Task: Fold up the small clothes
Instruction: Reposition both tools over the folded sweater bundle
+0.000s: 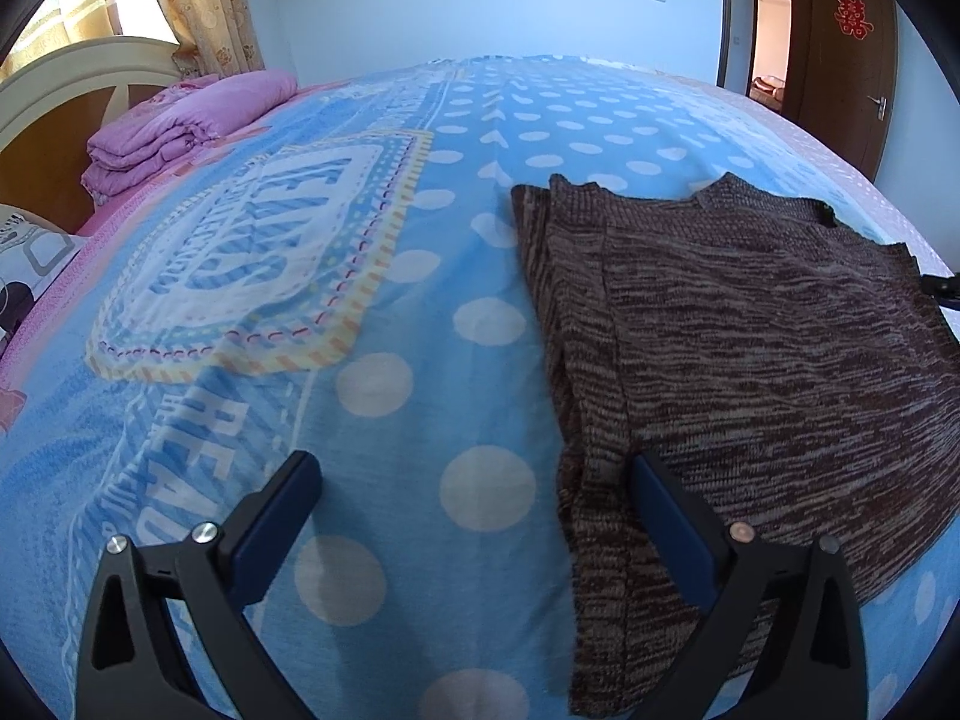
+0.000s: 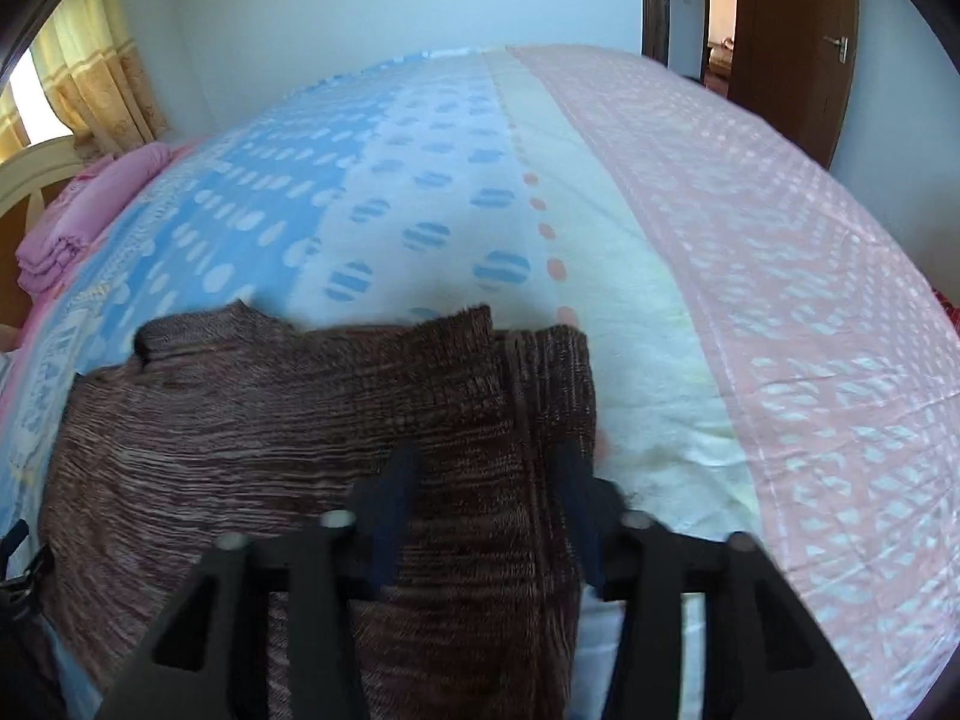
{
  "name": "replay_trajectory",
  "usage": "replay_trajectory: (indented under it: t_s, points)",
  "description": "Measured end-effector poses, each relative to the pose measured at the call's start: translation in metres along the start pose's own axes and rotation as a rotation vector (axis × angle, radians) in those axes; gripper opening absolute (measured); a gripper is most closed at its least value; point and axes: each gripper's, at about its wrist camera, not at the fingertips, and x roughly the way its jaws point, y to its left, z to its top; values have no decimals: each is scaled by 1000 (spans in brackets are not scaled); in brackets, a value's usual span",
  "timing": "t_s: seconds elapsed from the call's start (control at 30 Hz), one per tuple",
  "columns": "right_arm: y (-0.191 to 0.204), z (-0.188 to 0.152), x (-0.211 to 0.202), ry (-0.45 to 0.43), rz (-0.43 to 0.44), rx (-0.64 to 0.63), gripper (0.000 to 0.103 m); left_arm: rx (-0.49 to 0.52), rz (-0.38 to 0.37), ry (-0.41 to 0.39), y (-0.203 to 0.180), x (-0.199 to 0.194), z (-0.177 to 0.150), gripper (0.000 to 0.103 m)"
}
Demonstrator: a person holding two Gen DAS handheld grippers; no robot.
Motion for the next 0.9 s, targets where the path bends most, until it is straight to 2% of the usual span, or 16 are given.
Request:
replay_trajectory:
  t_s: [0.03, 0.07, 0.1, 0.23, 0.3, 0.37, 0.4, 0.43, 0.47, 0.5, 0.53, 0.63, 0.73, 0.83, 0.9]
  points:
    - [1, -3, 2, 5, -1, -12, 19, -5, -7, 0, 1, 0, 0, 103]
    - [4, -5, -2, -14, -12, -30, 6, -9, -14, -1, 2, 0, 0, 103]
    - [6, -8, -6, -25, -17, -45, 4, -15, -23, -2, 3, -1, 0, 103]
    - [12, -16, -33, -125, -91, -81, 3, -58, -73, -23, 12, -4, 0, 103]
    - [4, -12, -25, -105, -116, -53, 3, -55, -68, -14, 11, -2, 0, 103]
    - [-3, -11, -8, -44, -94, -29, 3, -33, -54, -10, 6, -2, 0, 103]
    - [-4, -11, -2, -23, -86, -32, 5, -26, -48, -12, 5, -2, 0, 103]
    - [-5, -11, -5, -45, -84, -27, 8, -17, -39, -10, 4, -2, 0, 103]
    - [-7, -10, -9, -54, -81, -9, 20, -15, -36, -8, 3, -1, 0, 103]
    - [-9, -11, -15, -60, -71, 10, 35, -14, -33, -7, 3, -1, 0, 103]
    - [-11, -14, -23, -70, -48, 30, 39, -14, -33, -7, 4, -1, 0, 103]
    - [-8, -30, -53, -99, 18, 28, 39, -18, -31, -8, 5, -1, 0, 103]
    - [8, -61, -78, -79, 102, -57, 39, -21, -34, -6, 5, -1, 0, 103]
    - [15, -95, -90, -44, 110, -117, 39, -20, -31, -5, 6, -1, 0, 103]
    - [12, -117, -84, 17, 119, -112, 37, -19, -27, -4, 6, -1, -1, 103]
